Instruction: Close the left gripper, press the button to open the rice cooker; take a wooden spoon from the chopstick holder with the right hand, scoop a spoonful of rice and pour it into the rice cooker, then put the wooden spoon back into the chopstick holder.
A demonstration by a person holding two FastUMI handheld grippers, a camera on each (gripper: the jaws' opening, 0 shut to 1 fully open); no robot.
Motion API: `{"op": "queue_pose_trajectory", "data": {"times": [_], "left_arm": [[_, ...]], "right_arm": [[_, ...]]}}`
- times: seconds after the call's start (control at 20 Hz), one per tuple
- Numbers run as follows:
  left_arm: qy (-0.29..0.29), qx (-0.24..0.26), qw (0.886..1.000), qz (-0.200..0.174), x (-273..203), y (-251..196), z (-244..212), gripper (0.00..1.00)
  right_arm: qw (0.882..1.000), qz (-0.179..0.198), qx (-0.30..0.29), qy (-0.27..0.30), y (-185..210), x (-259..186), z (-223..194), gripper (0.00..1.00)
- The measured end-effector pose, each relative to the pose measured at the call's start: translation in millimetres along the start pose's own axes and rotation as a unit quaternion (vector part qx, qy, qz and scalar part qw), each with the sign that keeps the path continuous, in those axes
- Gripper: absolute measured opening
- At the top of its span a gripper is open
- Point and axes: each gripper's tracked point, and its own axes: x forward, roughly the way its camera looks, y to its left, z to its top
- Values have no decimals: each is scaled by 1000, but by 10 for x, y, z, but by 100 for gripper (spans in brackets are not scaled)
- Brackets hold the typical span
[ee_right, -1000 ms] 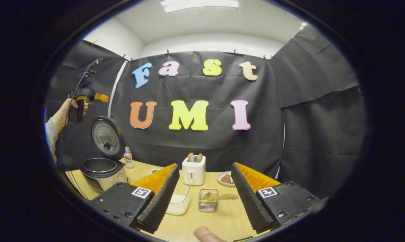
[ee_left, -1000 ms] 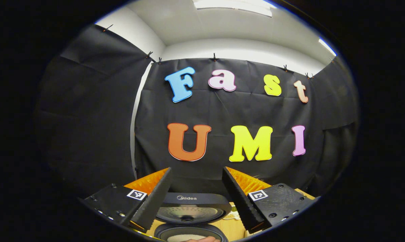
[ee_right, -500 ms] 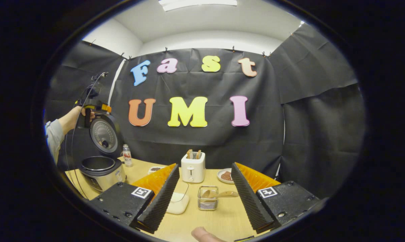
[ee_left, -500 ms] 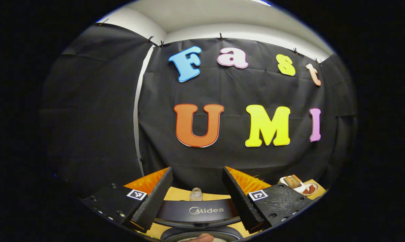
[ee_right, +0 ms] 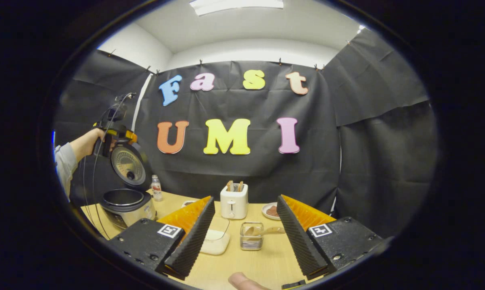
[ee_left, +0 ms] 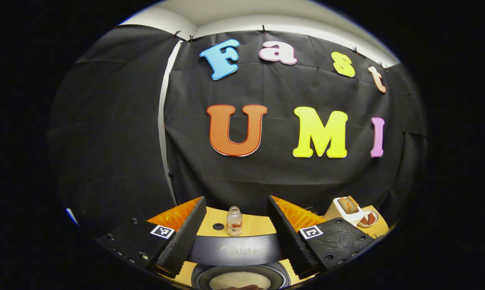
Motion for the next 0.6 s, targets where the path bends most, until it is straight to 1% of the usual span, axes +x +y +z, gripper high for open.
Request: {"op": "queue_pose_trajectory", "data": {"times": [0.1,0.25,0.45,0.5,0.55,0.6], "left_arm": [[6,1,1000,3,-109,-15,-48,98],[14,2,1000,0,-289,-33,-170,98],[34,-1,999,-2,-537,-66,-388,98],[42,2,999,-1,-603,-80,-474,98],[49,2,999,-3,-666,-91,-556,97],[58,3,998,-4,-736,-106,-643,100]], "right_arm": [[1000,-2,2,-1,-8,-69,8,99],[1000,9,13,3,69,-163,21,100],[1000,15,7,1,153,-308,67,99],[1000,17,5,-3,175,-355,93,95],[1000,20,4,-6,203,-396,124,95],[1000,22,5,-8,228,-439,143,100]]}}
